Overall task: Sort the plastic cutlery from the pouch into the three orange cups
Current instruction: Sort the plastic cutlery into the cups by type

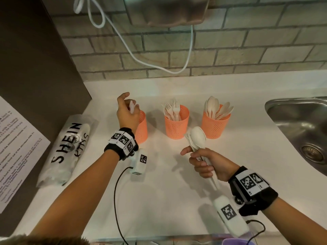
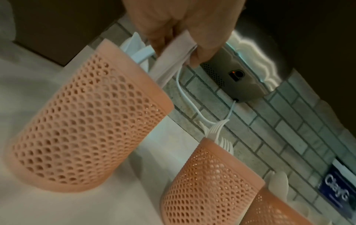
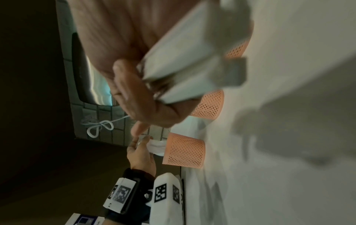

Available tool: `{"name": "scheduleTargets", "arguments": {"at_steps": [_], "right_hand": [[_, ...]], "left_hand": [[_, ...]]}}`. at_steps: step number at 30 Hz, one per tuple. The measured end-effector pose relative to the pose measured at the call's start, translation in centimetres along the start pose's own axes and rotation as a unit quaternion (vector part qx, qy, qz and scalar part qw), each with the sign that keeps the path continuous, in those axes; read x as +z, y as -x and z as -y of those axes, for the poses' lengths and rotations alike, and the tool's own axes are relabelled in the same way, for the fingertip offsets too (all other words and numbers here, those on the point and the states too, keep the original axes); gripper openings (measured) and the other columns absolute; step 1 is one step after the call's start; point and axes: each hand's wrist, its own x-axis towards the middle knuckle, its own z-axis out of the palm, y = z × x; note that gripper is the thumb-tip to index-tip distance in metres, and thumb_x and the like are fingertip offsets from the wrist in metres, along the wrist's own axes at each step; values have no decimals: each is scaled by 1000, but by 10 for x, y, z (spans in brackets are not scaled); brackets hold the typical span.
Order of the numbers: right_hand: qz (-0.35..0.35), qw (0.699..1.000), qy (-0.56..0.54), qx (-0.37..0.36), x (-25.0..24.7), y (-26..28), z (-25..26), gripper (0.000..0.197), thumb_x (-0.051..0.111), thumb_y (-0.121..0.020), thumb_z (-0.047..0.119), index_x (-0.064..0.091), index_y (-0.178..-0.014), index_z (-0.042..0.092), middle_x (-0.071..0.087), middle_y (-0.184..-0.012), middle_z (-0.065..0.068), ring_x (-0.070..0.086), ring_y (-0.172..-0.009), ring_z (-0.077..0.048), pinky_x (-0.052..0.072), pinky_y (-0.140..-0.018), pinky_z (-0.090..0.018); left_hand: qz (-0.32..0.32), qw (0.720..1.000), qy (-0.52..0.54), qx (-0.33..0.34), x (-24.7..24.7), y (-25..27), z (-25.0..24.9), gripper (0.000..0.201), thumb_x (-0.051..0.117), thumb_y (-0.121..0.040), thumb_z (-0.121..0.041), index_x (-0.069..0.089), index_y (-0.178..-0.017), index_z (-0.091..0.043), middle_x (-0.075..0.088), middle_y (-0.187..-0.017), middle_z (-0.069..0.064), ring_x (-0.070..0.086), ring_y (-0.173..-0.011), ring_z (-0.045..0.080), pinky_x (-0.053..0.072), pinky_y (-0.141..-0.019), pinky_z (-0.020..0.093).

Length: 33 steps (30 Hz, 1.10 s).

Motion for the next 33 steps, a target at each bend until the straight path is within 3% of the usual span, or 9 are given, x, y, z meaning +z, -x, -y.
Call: {"name": "scheduleTargets", "arguments": {"at_steps": [5,9,12,15,18,22,24,28,33], "right_hand": [[50,996,-73,-5,0,-3,3,32,42,-72,11,62,-97,14,31,-42,7,26,-30,-3,28,-32,-13],[131,984,-116,-18,-2,-7,6,42,64,-59,13,69,-100,16,37,-43,7,32,-31,-2,32,-33,-12],[206,968,-144,-17,-1,-10,9,46,67,-59,17,68,-105,16,43,-45,8,37,-31,-1,33,-32,-12],[260,952,-159,-10,3,-12,9,40,61,-66,16,67,-105,12,48,-47,8,42,-33,1,36,-33,-13],[280,948,-154,-14,4,-14,7,38,57,-70,15,66,-106,11,51,-51,6,45,-35,0,38,-34,-13],[230,966,-110,-39,5,-7,6,33,62,-66,20,69,-97,15,55,-57,1,45,-38,-5,42,-38,-17],[178,979,-88,-41,6,-3,6,27,64,-64,17,66,-91,17,60,-60,-3,52,-44,-11,50,-49,-24],[81,996,-40,-22,1,-1,2,43,45,-77,15,50,-120,12,67,-70,-10,65,-58,-22,57,-62,-36],[32,999,29,-18,1,-2,-5,34,39,-93,12,45,-126,13,70,-79,-11,70,-69,-27,59,-65,-36]], "left_hand": [[-30,988,-59,142,-7,12,-28,36,52,-87,-9,50,-122,-4,52,-118,5,48,-109,9,33,-95,5],[125,989,66,39,-7,54,-63,18,48,-93,-3,63,-89,-14,63,-88,-7,58,-78,5,40,-68,5],[321,941,94,-50,-5,89,-73,26,48,-92,-1,63,-85,-21,66,-84,-9,59,-73,-2,45,-67,13],[392,890,164,-162,0,114,-77,15,48,-94,-13,61,-89,-19,58,-59,-14,56,-64,0,45,-69,20],[381,860,248,-232,4,122,-78,9,50,-91,-20,57,-89,-15,42,-44,-13,50,-56,2,43,-68,21],[350,862,265,-254,7,124,-74,19,62,-75,-30,55,-80,-13,44,-45,-10,53,-82,23,43,-75,28],[315,884,249,-240,9,124,-71,17,61,-83,-22,53,-88,-8,56,-58,-2,57,-75,20,47,-75,28],[203,939,210,-182,13,120,-72,6,44,-96,-12,43,-90,-12,71,-69,-2,68,-69,12,53,-67,26],[130,935,233,-234,19,122,-78,7,41,-98,-14,35,-94,-12,44,-58,0,44,-36,6,38,-40,18]]}}
